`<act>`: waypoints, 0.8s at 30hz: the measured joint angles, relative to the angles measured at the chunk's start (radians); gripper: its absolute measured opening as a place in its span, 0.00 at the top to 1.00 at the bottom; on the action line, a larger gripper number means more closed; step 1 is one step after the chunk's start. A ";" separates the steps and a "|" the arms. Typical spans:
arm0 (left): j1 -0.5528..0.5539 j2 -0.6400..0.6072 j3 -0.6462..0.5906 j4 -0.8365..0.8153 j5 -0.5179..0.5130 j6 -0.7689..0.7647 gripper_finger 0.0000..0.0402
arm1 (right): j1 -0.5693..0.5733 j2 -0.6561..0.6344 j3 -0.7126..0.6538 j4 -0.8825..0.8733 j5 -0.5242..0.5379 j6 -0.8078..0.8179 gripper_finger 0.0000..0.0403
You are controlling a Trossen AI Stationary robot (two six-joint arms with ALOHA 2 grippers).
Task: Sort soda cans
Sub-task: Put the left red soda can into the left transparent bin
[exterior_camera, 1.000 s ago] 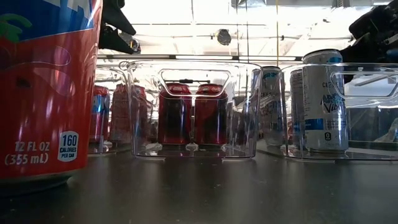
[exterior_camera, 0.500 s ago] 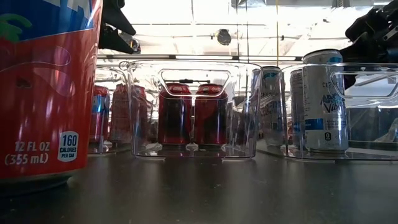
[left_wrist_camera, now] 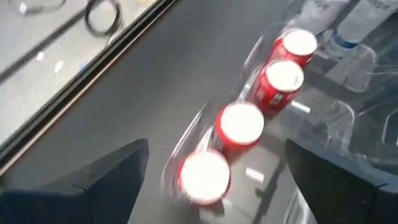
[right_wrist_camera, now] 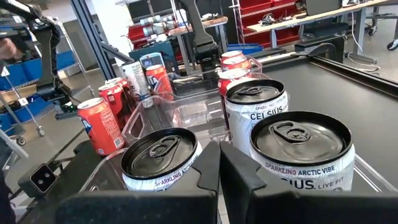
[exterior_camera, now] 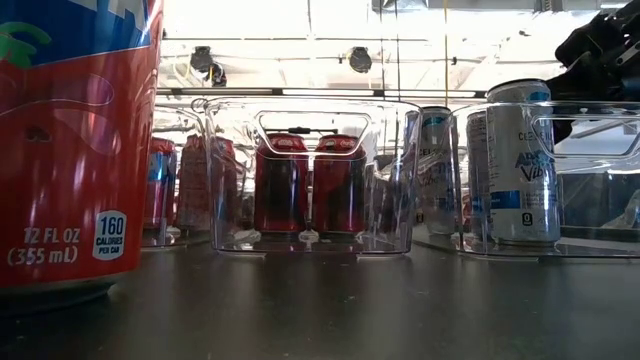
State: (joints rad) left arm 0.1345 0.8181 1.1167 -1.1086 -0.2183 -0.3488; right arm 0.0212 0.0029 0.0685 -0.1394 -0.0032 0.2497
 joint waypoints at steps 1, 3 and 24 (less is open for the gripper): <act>0.000 -0.003 0.031 -0.053 -0.001 -0.023 0.05 | 0.000 0.000 0.000 0.000 0.000 0.000 0.99; 0.000 -0.010 0.084 -0.153 0.000 -0.078 0.05 | 0.000 0.000 0.000 0.000 0.000 0.000 0.99; -0.258 0.042 0.170 -0.308 0.038 -0.663 0.05 | 0.000 0.000 0.000 0.000 0.000 0.000 0.99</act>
State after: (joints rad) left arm -0.1240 0.8605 1.2865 -1.4171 -0.1799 -1.0123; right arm 0.0213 0.0032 0.0689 -0.1394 -0.0036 0.2497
